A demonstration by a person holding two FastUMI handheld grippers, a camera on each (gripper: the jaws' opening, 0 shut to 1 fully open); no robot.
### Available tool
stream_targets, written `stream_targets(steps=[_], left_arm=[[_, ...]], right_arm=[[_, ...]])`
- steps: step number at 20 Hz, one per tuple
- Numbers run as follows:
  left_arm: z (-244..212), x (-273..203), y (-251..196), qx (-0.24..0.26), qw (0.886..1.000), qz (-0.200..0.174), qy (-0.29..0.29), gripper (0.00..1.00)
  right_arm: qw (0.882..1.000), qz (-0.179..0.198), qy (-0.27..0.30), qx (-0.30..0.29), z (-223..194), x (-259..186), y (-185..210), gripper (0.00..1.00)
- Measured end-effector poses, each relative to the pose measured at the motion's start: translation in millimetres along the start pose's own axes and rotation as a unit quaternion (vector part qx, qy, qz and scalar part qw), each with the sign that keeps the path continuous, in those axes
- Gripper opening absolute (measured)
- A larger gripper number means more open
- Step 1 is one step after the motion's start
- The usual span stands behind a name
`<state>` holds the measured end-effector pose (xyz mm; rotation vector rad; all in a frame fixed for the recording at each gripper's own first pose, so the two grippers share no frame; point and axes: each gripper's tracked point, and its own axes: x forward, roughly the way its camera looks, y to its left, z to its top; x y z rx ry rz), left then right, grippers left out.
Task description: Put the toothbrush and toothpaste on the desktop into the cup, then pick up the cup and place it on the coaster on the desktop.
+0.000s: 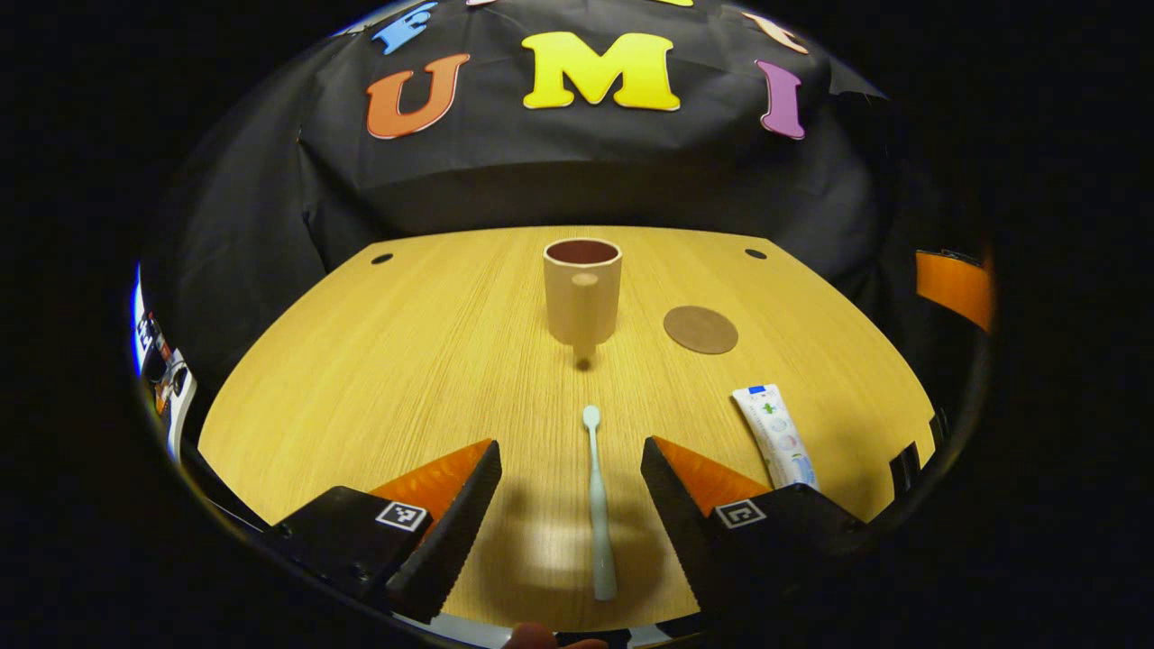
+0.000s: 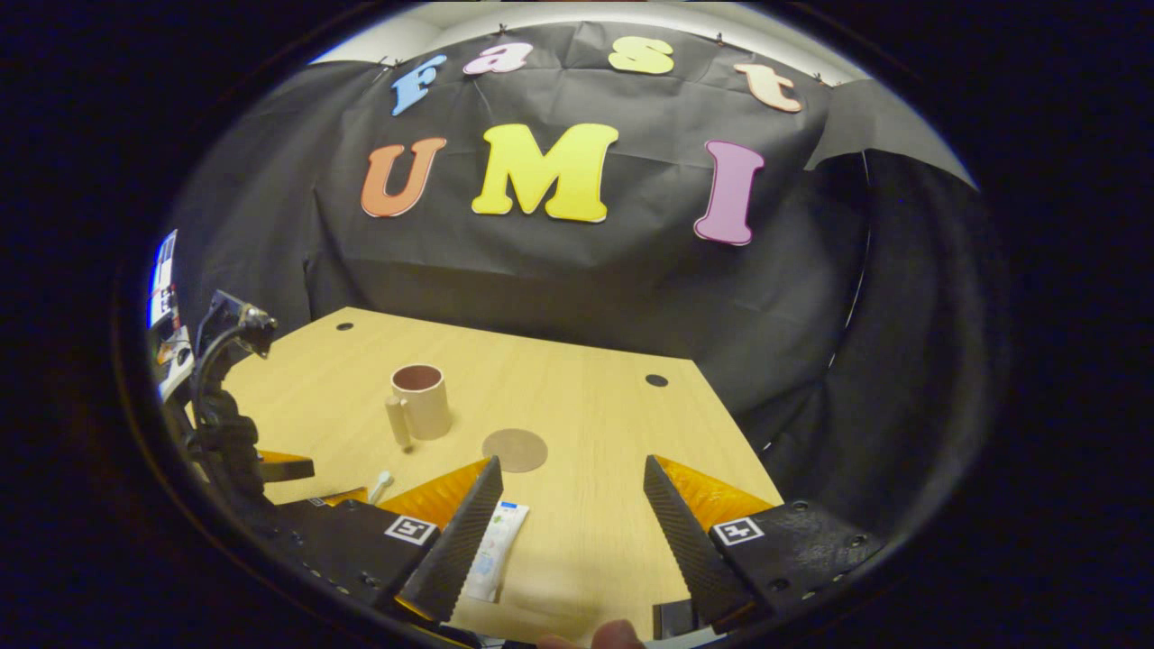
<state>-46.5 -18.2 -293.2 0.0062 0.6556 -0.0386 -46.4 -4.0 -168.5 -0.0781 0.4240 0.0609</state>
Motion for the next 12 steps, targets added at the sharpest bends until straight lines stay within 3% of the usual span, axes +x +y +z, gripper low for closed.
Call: stream_targets(steps=[3, 4, 8, 12], left_arm=[[-9, 15, -2, -0.001, 1.000, 0.000, 0.023, 0.96], [-13, 19, -3, 0.001, 0.999, 0.000, 0.034, 0.88], [-23, 21, -11, 0.008, 0.997, -0.004, 0.080, 0.72], [-21, 28, -18, 0.017, 0.996, -0.011, 0.091, 0.62]], right_arm=[[1.000, -0.003, 0.006, -0.003, -3, -2, -2, 0.95], [1.000, -0.004, 0.007, -0.005, -3, -3, -3, 0.95], [1.000, -0.011, 0.006, -0.001, 0, -4, -9, 0.95], [1.000, -0.014, 0.007, 0.004, 0, -3, -8, 0.95]])
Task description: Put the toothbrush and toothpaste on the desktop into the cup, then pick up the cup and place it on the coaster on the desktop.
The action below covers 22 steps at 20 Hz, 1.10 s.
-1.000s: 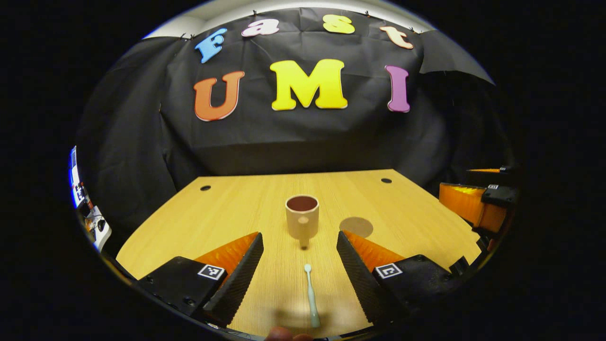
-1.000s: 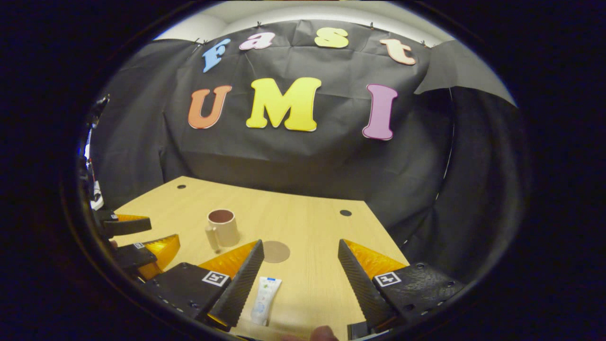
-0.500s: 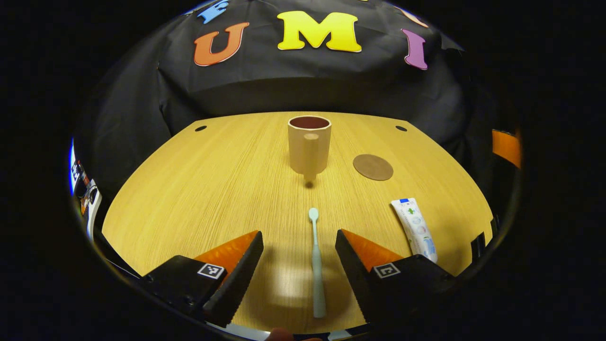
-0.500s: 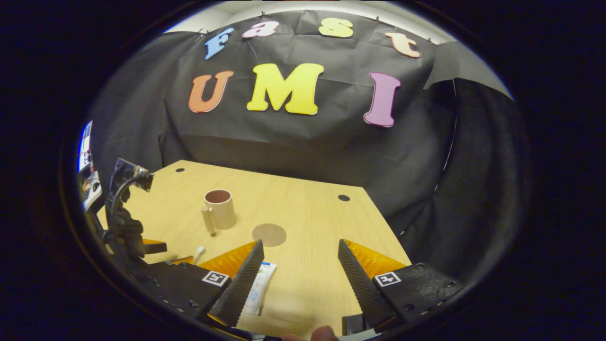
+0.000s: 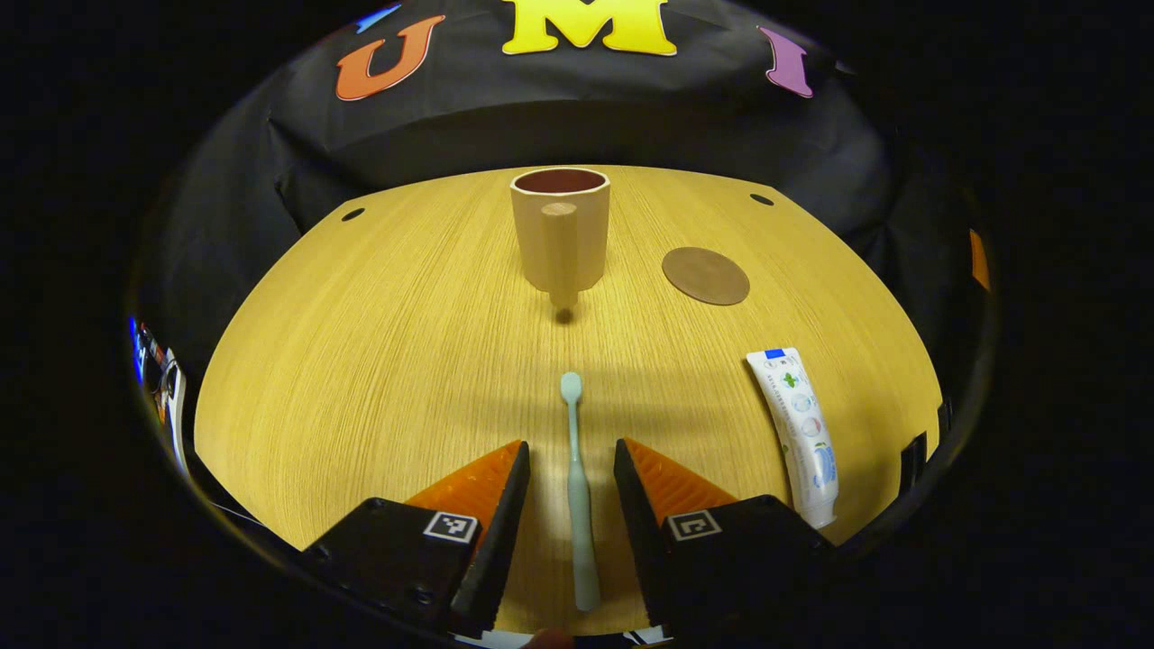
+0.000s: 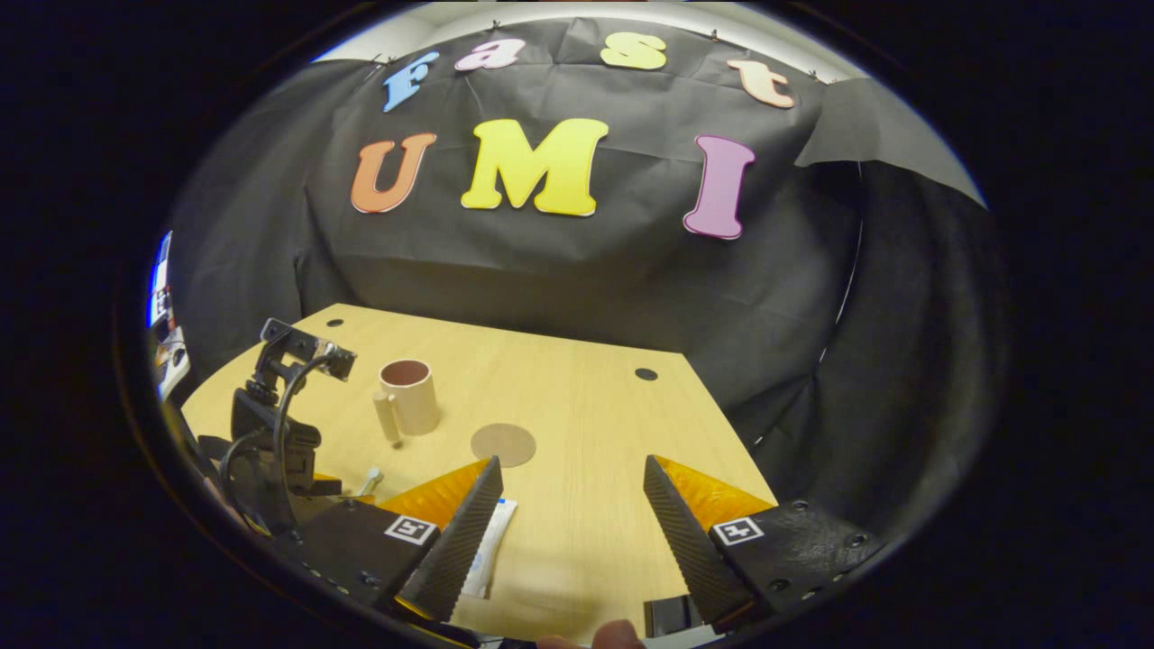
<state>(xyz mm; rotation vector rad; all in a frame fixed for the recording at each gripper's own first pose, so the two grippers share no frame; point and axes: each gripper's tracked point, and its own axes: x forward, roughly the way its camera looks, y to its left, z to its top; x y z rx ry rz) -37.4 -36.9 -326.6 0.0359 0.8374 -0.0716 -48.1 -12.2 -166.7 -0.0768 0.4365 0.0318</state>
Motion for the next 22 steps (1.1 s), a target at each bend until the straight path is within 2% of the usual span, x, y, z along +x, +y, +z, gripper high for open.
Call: stream_targets(steps=[1, 4, 8, 12, 16, 17, 18, 22], left_arm=[[0, 3, 0, 0.001, 1.000, 0.000, 0.002, 0.60], [-7, 8, 0, -0.003, 1.000, 0.003, 0.017, 0.40], [-7, 9, -2, -0.002, 1.000, 0.004, 0.019, 0.33], [-5, 10, 1, -0.011, 1.000, 0.015, 0.018, 0.11], [-3, 7, 7, -0.029, 0.999, 0.019, 0.019, 0.07], [0, 5, 11, -0.035, 0.999, 0.020, 0.015, 0.07], [4, 2, 16, -0.039, 0.999, 0.023, 0.011, 0.06], [24, -11, 37, -0.050, 0.998, 0.035, -0.018, 0.06]], right_arm=[[1.000, 0.000, 0.000, 0.000, 0, 0, -1, 0.95], [1.000, -0.002, 0.001, -0.003, -1, -1, -1, 0.95], [1.000, -0.002, 0.001, -0.007, -1, -1, 0, 0.95], [1.000, 0.004, 0.012, -0.008, -8, 4, 5, 0.95], [0.999, 0.022, 0.039, -0.006, -26, 12, 20, 0.98], [0.998, 0.032, 0.056, -0.005, -35, 16, 26, 0.95], [0.996, 0.042, 0.073, -0.001, -43, 20, 33, 0.98], [0.985, 0.076, 0.151, 0.026, -86, 28, 68, 0.95]])
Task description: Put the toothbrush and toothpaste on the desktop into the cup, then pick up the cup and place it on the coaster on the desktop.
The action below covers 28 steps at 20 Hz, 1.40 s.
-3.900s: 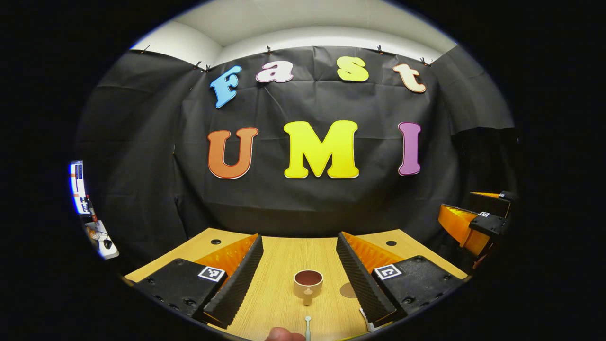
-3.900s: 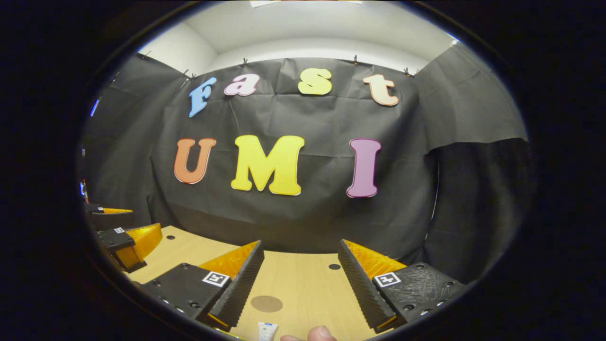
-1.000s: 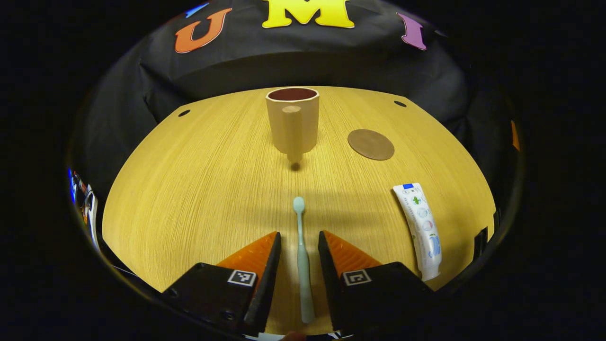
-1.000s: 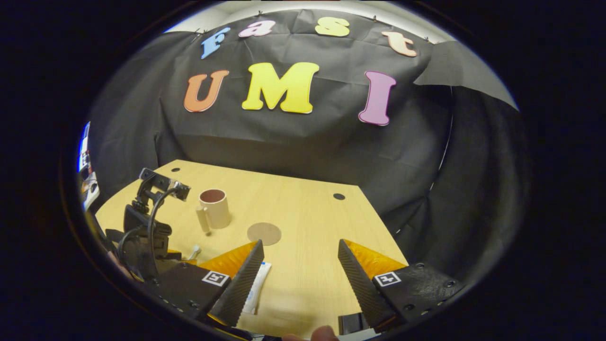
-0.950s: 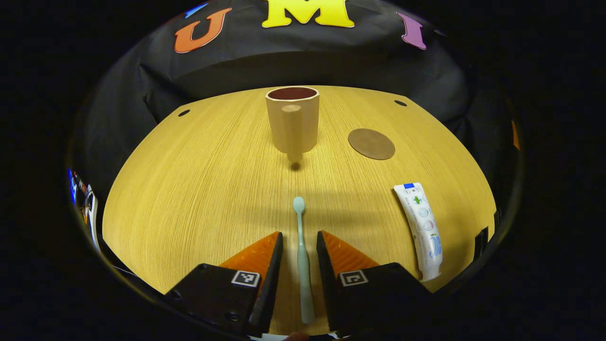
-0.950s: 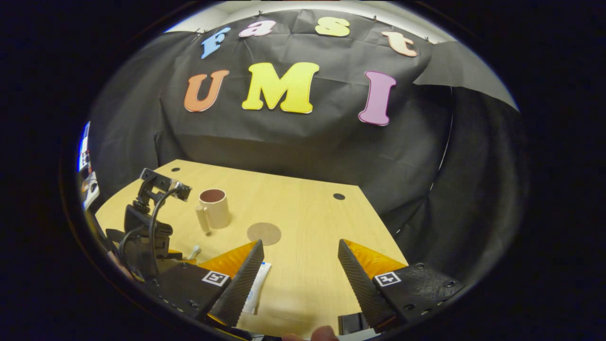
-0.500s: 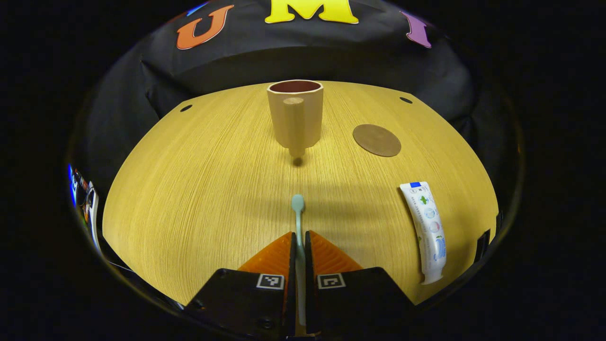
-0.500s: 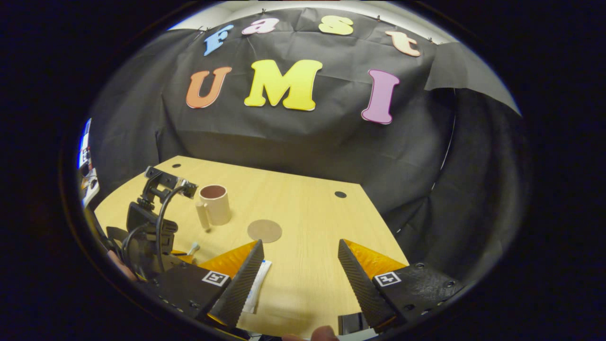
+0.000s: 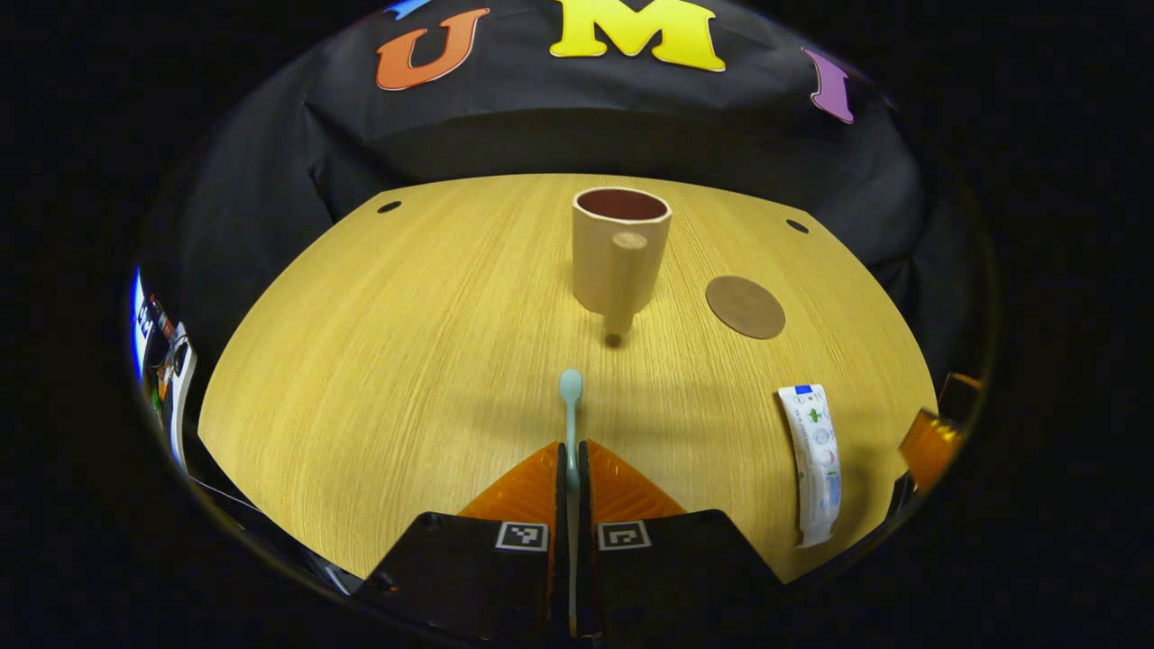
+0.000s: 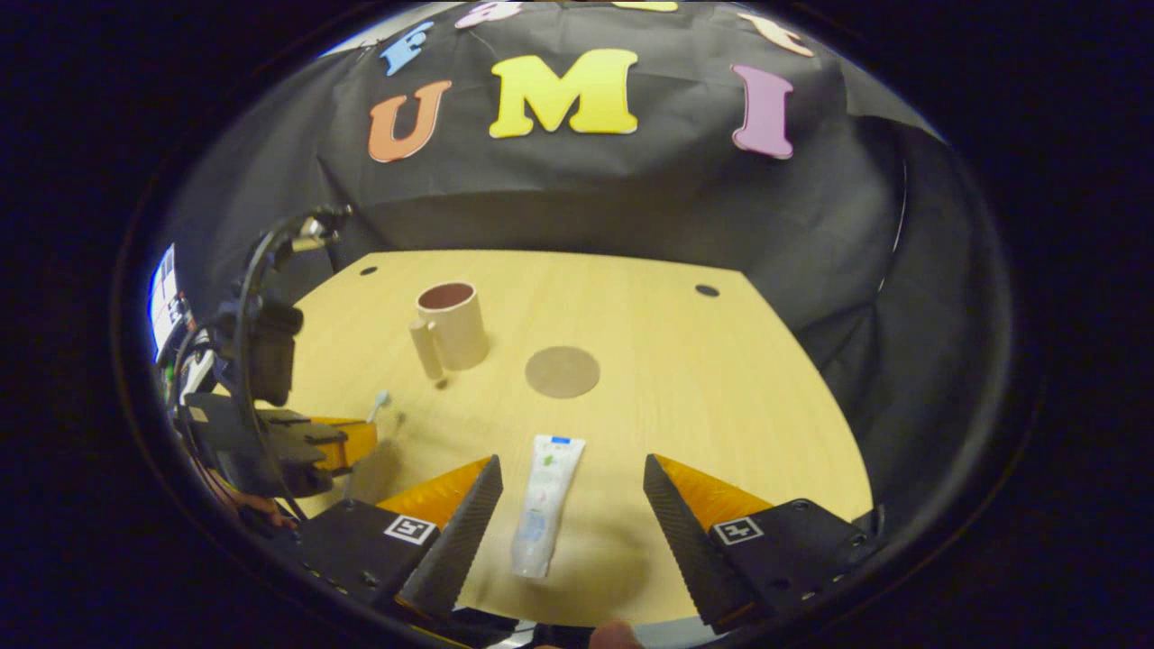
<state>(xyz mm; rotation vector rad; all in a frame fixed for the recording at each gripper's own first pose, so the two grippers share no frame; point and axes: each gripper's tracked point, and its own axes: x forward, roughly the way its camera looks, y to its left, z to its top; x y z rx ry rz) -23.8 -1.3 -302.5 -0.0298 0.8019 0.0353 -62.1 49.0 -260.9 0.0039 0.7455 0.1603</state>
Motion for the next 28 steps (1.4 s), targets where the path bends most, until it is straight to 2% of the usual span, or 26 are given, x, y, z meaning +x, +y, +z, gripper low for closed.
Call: stream_targets(steps=[4, 9, 11, 15, 19, 21, 22, 28], left_arm=[[20, -9, 16, -0.003, 1.000, 0.009, -0.026, 0.06], [36, -21, 21, 0.026, 0.998, 0.010, -0.053, 0.06], [43, -27, 21, 0.030, 0.997, 0.005, -0.066, 0.06], [60, -40, 16, 0.035, 0.995, -0.003, -0.093, 0.06], [79, -48, 16, 0.026, 0.991, -0.016, -0.127, 0.06], [93, -48, 24, 0.021, 0.989, -0.017, -0.145, 0.06], [103, -48, 27, 0.021, 0.987, -0.017, -0.157, 0.06], [189, -36, 16, 0.028, 0.971, -0.029, -0.235, 0.06]], right_arm=[[0.999, 0.006, 0.046, 0.019, -29, 17, 14, 0.98], [0.995, -0.007, 0.096, 0.037, -61, 40, 17, 0.92], [0.993, -0.009, 0.113, 0.044, -70, 45, 19, 0.81], [0.990, -0.018, 0.127, 0.053, -74, 52, 16, 0.45], [0.988, -0.026, 0.135, 0.068, -71, 53, 12, 0.31], [0.987, -0.027, 0.138, 0.078, -69, 54, 9, 0.19], [0.986, -0.026, 0.140, 0.085, -67, 55, 7, 0.22], [0.989, -0.016, 0.106, 0.101, -31, 34, -9, 0.22]])
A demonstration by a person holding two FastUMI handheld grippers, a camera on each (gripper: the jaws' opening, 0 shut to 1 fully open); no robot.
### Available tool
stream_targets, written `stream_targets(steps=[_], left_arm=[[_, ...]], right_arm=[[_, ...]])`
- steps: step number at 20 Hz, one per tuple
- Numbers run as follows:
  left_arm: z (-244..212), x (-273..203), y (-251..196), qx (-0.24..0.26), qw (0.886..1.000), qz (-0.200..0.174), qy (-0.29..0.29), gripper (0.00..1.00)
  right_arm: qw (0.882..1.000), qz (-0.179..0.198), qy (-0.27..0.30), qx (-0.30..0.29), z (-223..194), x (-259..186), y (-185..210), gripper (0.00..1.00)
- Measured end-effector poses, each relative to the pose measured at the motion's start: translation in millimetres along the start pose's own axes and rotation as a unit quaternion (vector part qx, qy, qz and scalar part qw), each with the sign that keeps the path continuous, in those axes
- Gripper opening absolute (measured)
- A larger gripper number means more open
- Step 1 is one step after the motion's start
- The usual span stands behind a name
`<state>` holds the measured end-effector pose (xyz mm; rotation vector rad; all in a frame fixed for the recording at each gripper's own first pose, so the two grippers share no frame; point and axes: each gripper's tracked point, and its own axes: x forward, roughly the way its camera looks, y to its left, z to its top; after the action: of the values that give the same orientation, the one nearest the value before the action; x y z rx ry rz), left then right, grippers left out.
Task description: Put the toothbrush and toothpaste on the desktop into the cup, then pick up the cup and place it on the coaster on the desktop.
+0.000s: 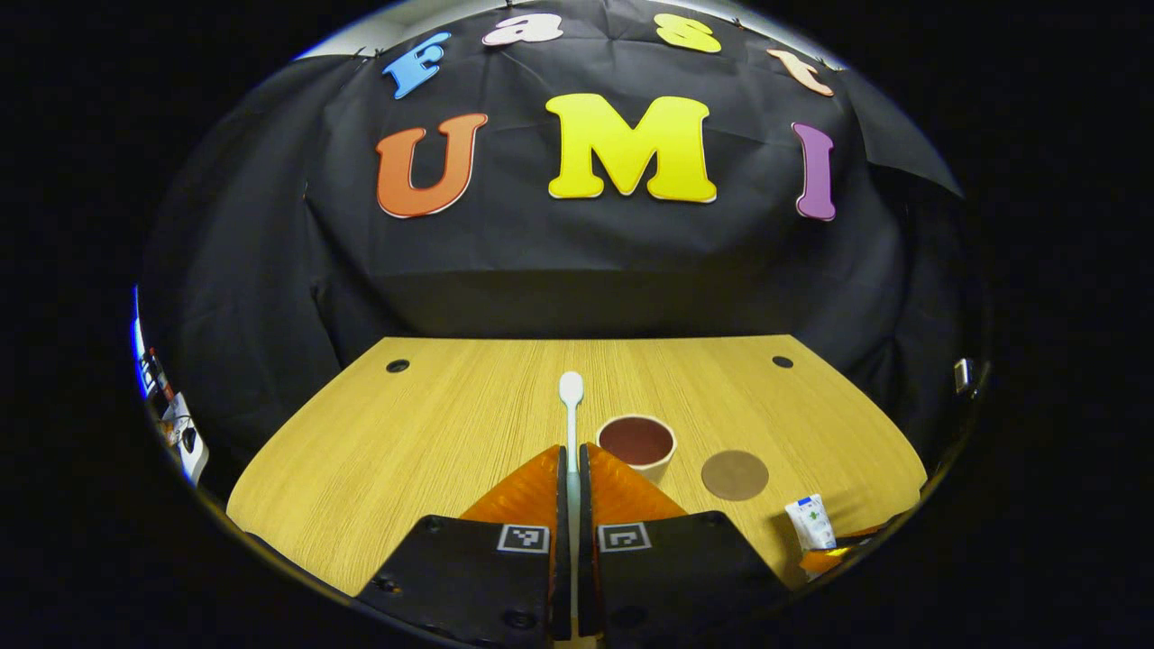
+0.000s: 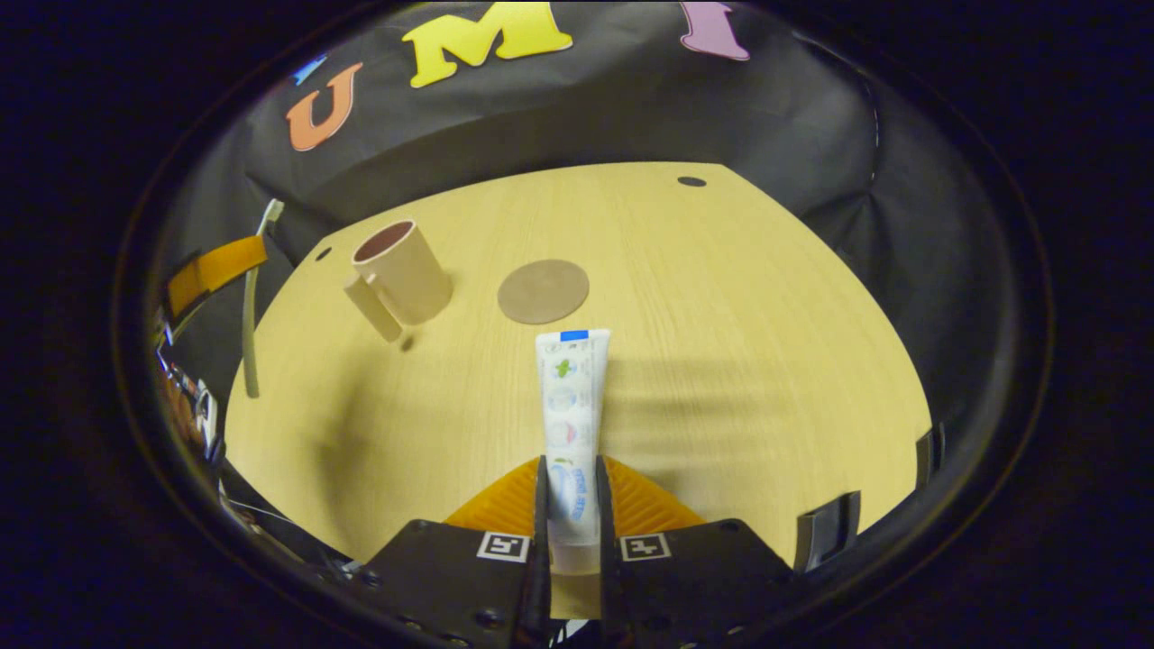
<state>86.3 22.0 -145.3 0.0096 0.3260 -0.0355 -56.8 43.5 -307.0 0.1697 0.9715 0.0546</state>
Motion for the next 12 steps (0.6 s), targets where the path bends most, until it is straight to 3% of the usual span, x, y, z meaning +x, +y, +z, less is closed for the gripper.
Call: stream_targets(steps=[5, 12], left_arm=[[49, 45, -10, 0.002, 0.996, -0.017, -0.086, 0.06], [67, 88, -41, 0.009, 0.990, -0.067, -0.127, 0.06]], right_arm=[[0.999, -0.011, -0.035, -0.006, 25, -26, -15, 0.22], [0.999, -0.030, -0.039, -0.003, 21, -45, -36, 0.22]])
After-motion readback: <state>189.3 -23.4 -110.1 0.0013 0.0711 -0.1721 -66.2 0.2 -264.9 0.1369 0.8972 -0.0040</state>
